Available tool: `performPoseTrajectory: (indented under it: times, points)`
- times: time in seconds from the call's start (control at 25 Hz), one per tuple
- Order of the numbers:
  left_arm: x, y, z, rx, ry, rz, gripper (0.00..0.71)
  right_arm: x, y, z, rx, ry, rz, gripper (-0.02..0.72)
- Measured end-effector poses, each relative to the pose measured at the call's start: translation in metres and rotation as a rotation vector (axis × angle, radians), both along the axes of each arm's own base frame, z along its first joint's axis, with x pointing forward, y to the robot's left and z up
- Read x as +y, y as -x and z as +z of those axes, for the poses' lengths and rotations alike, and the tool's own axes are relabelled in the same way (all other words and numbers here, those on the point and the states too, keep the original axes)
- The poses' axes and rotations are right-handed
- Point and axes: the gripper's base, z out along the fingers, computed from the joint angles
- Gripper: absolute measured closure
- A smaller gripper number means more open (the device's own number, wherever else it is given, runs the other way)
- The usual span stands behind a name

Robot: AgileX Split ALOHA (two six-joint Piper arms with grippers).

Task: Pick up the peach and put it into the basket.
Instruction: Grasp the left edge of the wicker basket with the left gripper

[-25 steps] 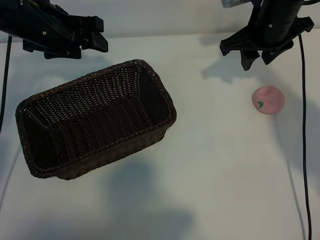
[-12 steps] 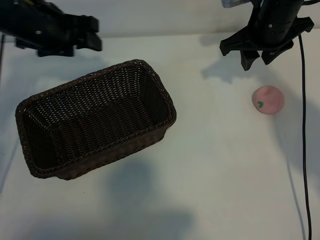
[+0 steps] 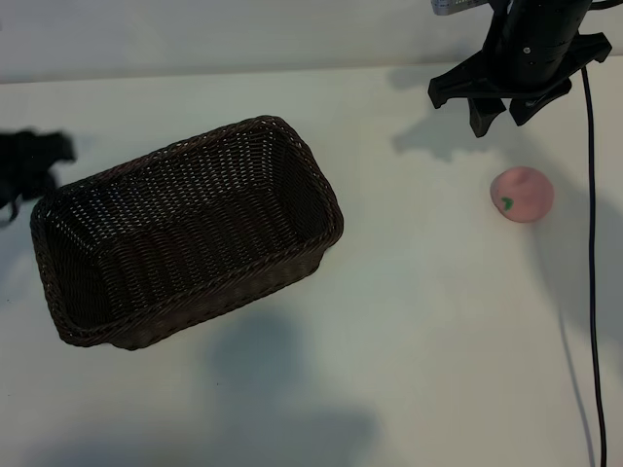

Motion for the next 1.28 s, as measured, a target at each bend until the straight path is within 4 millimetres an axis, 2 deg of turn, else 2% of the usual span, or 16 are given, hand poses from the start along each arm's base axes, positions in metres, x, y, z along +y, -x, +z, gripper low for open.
performPoseTrajectory:
  times: [0.12, 0.24, 0.4, 0.88, 1.08, 1.28]
  points:
    - [0.004, 0.009, -0.014, 0.036, -0.003, 0.053, 0.121, 0.000, 0.000, 0.000, 0.000, 0.000, 0.000, 0.265]
    - [0.002, 0.008, -0.028, 0.073, 0.009, 0.063, 0.121, 0.000, 0.000, 0.000, 0.000, -0.001, 0.000, 0.265]
    - [0.000, -0.003, -0.045, 0.112, 0.015, 0.063, 0.121, 0.000, 0.000, 0.000, 0.000, -0.001, 0.000, 0.265]
    - [-0.010, -0.037, -0.117, 0.305, 0.027, 0.075, 0.121, 0.000, 0.000, 0.000, 0.001, 0.000, 0.002, 0.265]
    - [-0.011, -0.042, -0.136, 0.336, 0.029, 0.074, 0.121, 0.000, 0.000, 0.000, 0.001, 0.000, 0.002, 0.265]
    - [-0.012, -0.045, -0.144, 0.346, 0.027, 0.072, 0.121, 0.000, 0.000, 0.000, 0.001, 0.000, 0.002, 0.265]
